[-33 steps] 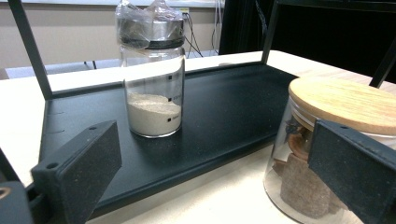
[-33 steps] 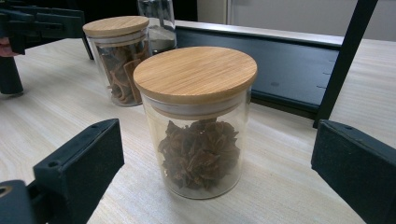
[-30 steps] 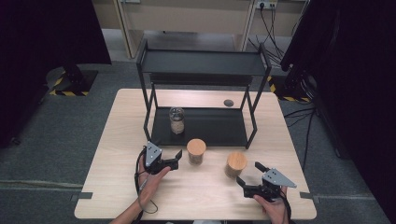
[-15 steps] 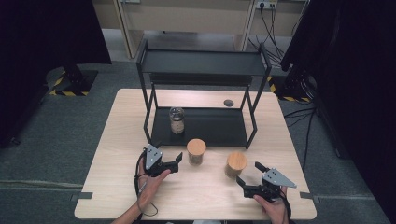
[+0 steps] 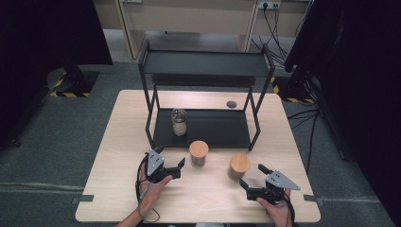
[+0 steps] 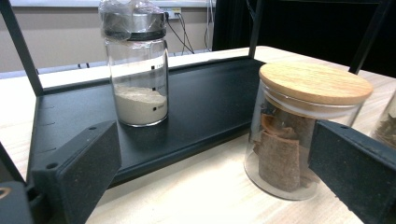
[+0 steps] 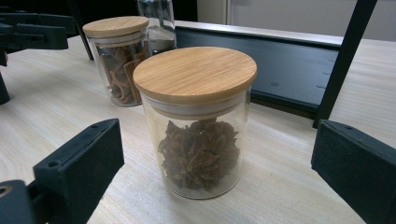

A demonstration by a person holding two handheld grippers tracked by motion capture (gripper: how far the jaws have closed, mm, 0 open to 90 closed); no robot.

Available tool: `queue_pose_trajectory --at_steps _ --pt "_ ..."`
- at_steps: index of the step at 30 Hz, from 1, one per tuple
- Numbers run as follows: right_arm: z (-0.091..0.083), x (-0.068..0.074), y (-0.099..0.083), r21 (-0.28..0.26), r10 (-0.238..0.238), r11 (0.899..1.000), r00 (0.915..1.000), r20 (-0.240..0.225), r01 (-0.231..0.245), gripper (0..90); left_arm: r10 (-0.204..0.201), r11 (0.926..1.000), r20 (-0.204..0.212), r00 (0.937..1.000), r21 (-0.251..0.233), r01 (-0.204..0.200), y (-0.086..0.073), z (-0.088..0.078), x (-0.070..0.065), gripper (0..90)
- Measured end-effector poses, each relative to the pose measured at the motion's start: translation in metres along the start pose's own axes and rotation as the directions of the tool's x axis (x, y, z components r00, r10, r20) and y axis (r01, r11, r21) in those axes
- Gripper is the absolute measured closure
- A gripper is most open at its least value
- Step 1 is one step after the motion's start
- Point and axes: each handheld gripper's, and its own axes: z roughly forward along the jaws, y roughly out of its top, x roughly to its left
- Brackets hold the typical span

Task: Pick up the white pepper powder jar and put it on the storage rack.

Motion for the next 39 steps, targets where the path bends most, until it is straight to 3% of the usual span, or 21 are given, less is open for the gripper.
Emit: queue_pose_trajectory --at_steps 39 --pt "0.000 0.000 0.000 0.000 0.000 1.000 1.0000 0.000 0.000 2.6 0.013 0.9997 0.023 0.9996 -0.023 -0.013 -0.005 -0.020 -0.009 2.3"
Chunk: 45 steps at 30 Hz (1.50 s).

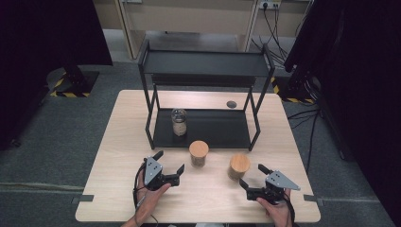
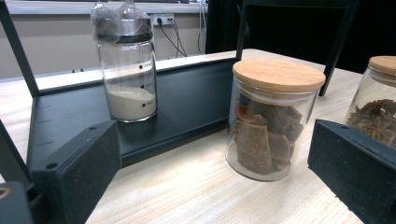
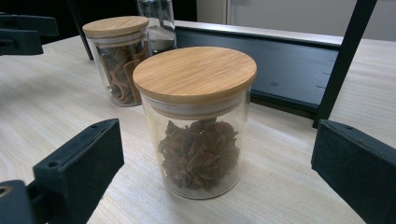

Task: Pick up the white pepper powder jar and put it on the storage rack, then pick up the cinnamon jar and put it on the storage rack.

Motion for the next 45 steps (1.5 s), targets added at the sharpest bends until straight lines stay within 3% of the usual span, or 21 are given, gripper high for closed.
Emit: queue_pose_trajectory --at_steps 11,45 --pt "0.0001 0.0002 0.0000 0.000 -0.003 1.000 1.0000 0.001 0.003 2.6 0.022 0.9997 0.002 0.9998 -0.004 -0.022 -0.0008 -0.0030 -0.0032 2.3" --pt "-0.0014 0.0063 0.0009 -0.013 -0.014 1.000 0.9998 -0.014 0.014 2.4 0.019 0.9998 0.012 0.9997 -0.001 -0.019 -0.0008 -0.0038 -0.0030 2.4"
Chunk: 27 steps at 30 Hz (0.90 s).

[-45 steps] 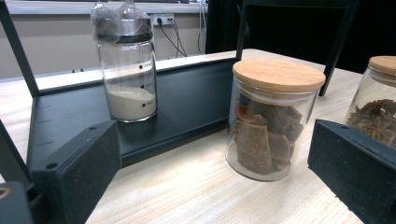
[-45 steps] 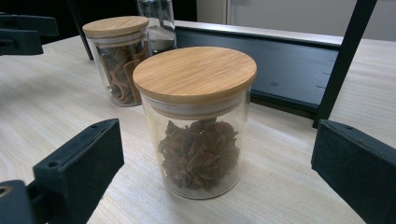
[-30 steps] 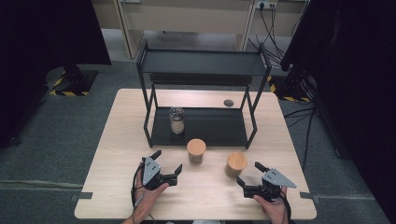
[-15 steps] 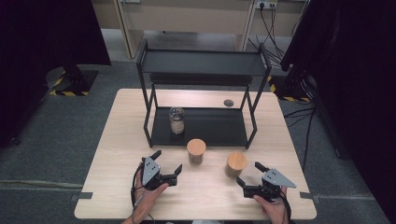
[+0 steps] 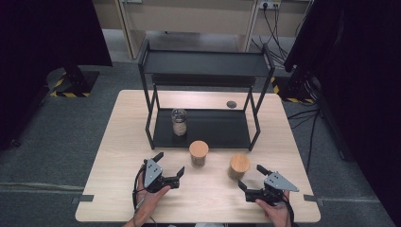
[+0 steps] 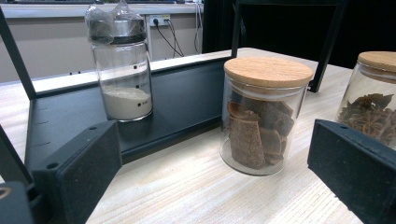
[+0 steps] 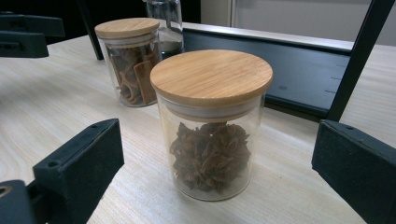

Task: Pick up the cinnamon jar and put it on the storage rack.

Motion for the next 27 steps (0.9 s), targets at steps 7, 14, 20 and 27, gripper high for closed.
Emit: queue_pose_trajectory --at_steps 7,14,20,27 --pt "-0.0018 0.0027 0.0026 -0.011 -0.003 1.000 1.0000 -0.006 0.002 2.4 -0.003 1.0000 0.000 1.0000 0.000 0.003 0.0000 0.0000 0.0002 2.4" --pt "-0.0032 0.0041 0.0047 -0.021 -0.001 1.000 1.0000 -0.008 0.001 2.4 -0.005 1.0000 0.002 1.0000 -0.003 0.005 -0.0001 -0.0003 0.0005 2.4" --pt "-0.0042 0.0054 0.0055 -0.025 -0.001 1.000 0.9999 -0.011 0.001 2.5 -0.002 1.0000 0.004 1.0000 -0.005 0.002 -0.0002 -0.0004 0.0004 2.4" --pt "-0.0066 0.0081 0.0079 -0.035 -0.004 0.999 1.0000 -0.007 0.004 2.4 -0.001 1.0000 0.005 1.0000 -0.006 0.001 -0.0002 -0.0005 0.0003 2.4"
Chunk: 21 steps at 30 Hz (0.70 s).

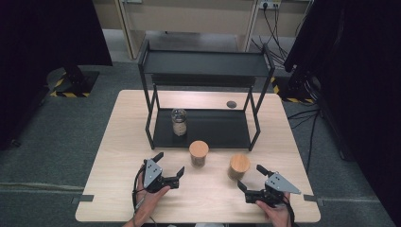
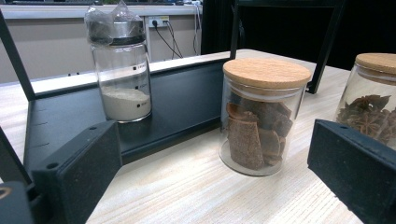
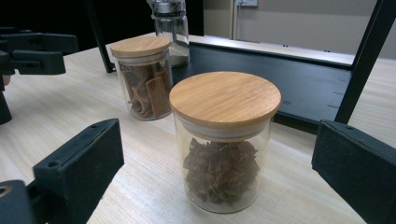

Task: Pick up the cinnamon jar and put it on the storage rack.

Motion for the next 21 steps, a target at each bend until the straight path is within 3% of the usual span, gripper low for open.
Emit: queue_pose_trajectory --at_steps 9,21 --pt "-0.002 0.004 0.004 -0.018 -0.004 1.000 1.0000 -0.006 0.004 2.4 0.004 1.0000 0.001 1.0000 -0.001 -0.004 0.000 0.000 0.000 2.4" --pt "-0.001 0.018 0.010 -0.021 -0.008 1.000 0.9986 -0.053 0.007 2.4 0.010 0.9999 0.000 1.0000 -0.003 -0.010 0.000 0.000 -0.001 2.4"
